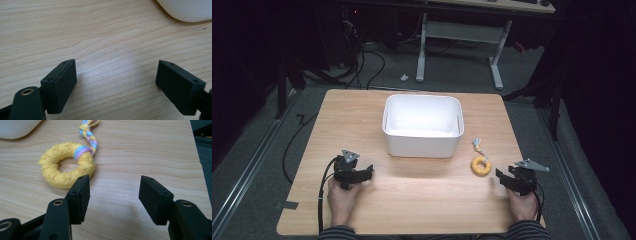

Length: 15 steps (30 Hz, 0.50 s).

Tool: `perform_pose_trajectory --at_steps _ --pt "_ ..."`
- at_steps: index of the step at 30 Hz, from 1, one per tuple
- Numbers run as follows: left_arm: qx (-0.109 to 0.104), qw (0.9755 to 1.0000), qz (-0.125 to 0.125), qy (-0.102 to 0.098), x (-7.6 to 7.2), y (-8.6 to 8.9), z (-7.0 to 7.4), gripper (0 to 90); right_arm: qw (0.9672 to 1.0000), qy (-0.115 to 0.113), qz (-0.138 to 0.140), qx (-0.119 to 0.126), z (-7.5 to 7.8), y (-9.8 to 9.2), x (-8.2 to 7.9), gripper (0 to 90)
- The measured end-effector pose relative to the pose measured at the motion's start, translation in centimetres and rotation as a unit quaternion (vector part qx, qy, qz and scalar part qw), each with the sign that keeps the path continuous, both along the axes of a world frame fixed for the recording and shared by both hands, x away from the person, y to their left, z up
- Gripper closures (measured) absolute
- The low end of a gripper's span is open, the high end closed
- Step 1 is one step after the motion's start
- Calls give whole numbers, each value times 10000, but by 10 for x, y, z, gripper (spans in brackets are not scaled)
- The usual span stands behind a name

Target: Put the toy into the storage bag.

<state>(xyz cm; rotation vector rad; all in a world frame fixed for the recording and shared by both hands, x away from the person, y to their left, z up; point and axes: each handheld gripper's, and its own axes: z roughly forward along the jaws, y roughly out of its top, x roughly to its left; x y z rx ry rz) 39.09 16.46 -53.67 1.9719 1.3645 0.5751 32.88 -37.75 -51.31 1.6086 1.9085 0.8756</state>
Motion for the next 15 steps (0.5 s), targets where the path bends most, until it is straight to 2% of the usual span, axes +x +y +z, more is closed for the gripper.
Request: perform_pose_trajectory --at_steps 5,9,11,13,15 --pt "-1 10000 0 0 0 0 0 175 9998 -74 165 5 9 0 -5 454" --pt "-1 10000 0 0 0 0 0 175 9994 15 323 134 17 3 -4 473" --pt "-12 10000 0 4 0 0 0 177 9986 31 527 42 24 8 -3 478" --pt "-14 10000 2 3 0 0 0 178 9985 85 547 42 26 10 -2 478" --pt "-14 10000 2 4 0 0 0 178 9978 147 650 -66 31 14 3 478"
